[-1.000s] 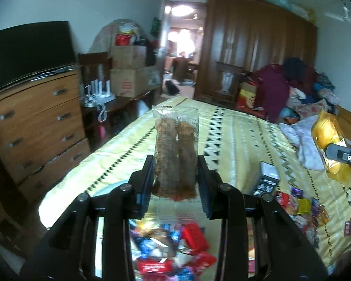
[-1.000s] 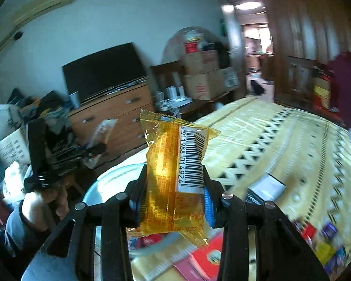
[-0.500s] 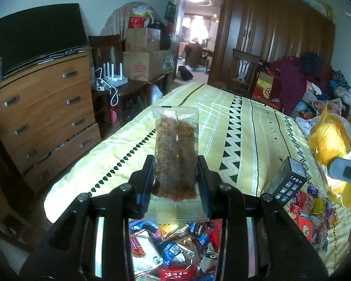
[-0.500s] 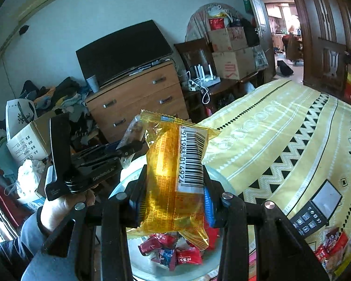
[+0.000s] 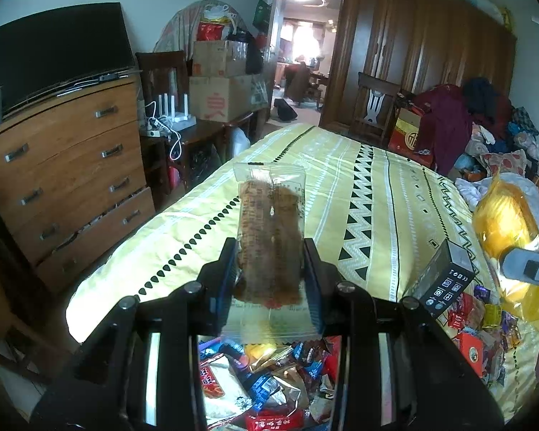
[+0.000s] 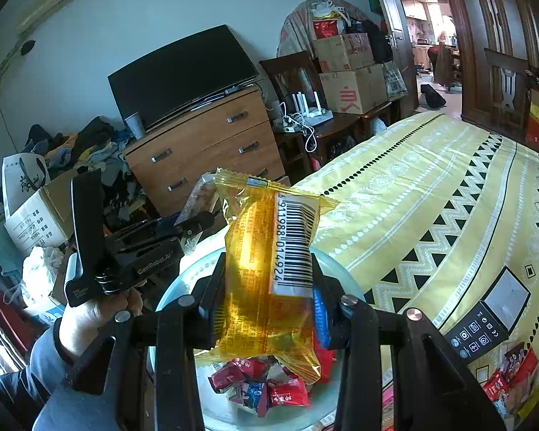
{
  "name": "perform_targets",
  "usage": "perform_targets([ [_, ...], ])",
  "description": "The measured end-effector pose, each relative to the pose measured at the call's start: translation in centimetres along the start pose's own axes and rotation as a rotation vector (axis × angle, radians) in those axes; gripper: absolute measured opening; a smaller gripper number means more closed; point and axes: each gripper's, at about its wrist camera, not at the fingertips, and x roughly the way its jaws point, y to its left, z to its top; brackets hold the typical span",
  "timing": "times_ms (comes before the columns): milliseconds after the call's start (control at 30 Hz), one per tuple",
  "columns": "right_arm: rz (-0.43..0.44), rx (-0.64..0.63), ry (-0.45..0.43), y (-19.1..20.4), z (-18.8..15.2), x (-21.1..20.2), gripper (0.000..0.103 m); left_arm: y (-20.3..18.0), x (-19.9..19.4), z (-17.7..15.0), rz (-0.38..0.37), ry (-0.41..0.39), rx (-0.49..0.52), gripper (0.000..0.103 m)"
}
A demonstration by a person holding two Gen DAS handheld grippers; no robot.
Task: Organize snacks
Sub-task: 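Hold both packets above the glass bowl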
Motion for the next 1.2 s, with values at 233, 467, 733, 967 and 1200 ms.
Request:
perform_targets([
  [233,0.007,-0.003,-0.001,0.19,-0.03,-0.15,0.041,-0.35,-0.18,0.14,0.003,0.003,0.011,0.035],
  [467,0.006,-0.002,0.004,0.16,-0.26,-0.10,0.041,-0.59,0.01,0.25,-0.004,0.007,0.022,0.035],
  [733,0.003,-0.006,0.006,0.11,-0.52,-0.08,0.041,-0.52,0.20,0.42,-0.005,0.008,0.027,0.035],
  [967,0.001,0.000,0.014,0.12,-0.63,0.20,0.041,-0.69,0.44,0.42,-0.013,0.010,0.032,0.035],
  [1200,0.004,0.003,0.021,0.29,-0.54,0.61,0.041,-0.78,0.55,0.43,-0.016,0.011,0.035,0.035],
])
